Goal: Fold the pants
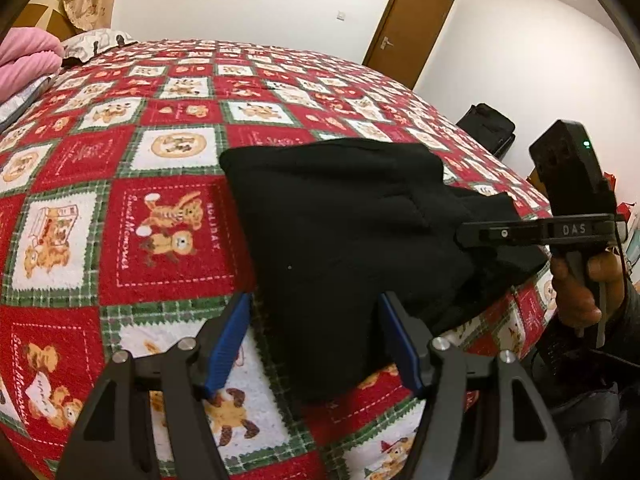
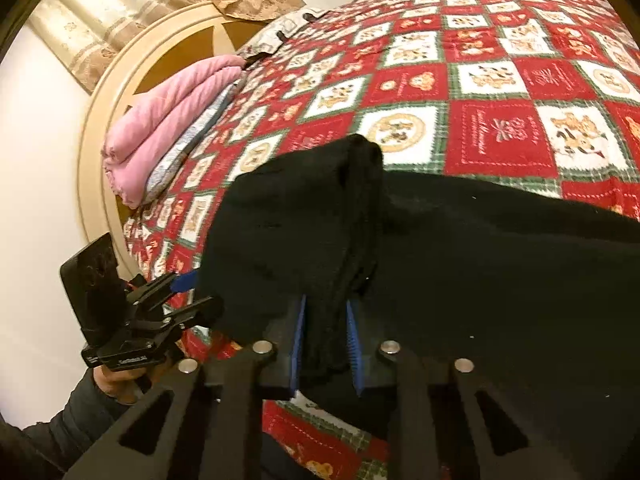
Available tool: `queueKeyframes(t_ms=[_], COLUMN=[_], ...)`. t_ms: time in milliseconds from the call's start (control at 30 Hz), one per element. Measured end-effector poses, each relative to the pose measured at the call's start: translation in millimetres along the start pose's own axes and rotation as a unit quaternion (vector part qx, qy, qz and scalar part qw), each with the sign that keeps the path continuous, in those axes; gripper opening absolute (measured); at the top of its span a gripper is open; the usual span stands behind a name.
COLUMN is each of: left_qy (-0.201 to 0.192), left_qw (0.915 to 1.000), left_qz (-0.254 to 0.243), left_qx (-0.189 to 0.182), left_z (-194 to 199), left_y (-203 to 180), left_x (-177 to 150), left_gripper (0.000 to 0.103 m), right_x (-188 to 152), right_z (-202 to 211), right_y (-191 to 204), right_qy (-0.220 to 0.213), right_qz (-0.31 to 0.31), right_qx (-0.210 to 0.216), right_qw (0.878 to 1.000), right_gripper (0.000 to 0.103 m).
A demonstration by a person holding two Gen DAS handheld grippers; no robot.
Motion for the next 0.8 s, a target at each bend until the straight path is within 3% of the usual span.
queueKeyframes(t_ms=[200,367,600,800], left_qy=[-0.007,-0.023,-0.029,-0.018], left_qw=[0.9999,0.9997,0.9996,0.9993], left_qz=[0.011,0.008,-0.002,-0.022], left_qx=[0.003,0.002,-0.008,-0.023], left_z=[3.8,10.3,1.5,-9.0], left_y=[6.3,4.6,-7.6,-29.8], left_x=[3.8,17.1,31.9,32.8], left_gripper=[0.068,0.068,0.068,0.068], right_x=[4.3,16.4,25.3,14.5], right_z=[22.0,63.7,129.3,161.1], right_y=[34.5,45.9,6.9,-41.8], right_qy=[-0.040,-0.083,-0.120,-0.130], right_qz=[0.061,0.093,0.087,0.052], right_qx=[0.013,0.008,-0.039,-0.080], right_qw=[0.997,0.992,0.988,0.987], right_gripper=[0.014,0.013,0.013,0.013])
Point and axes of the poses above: each gripper's, at about its wrist camera, not at the fingertips, and z roughly against the way its jaws point, y to its left, x to its top, the point moved 4 cm from there along -z, roughly the way its jaws point, and after that the axes turned 12 degrees about -y, right-handed, at the moved point
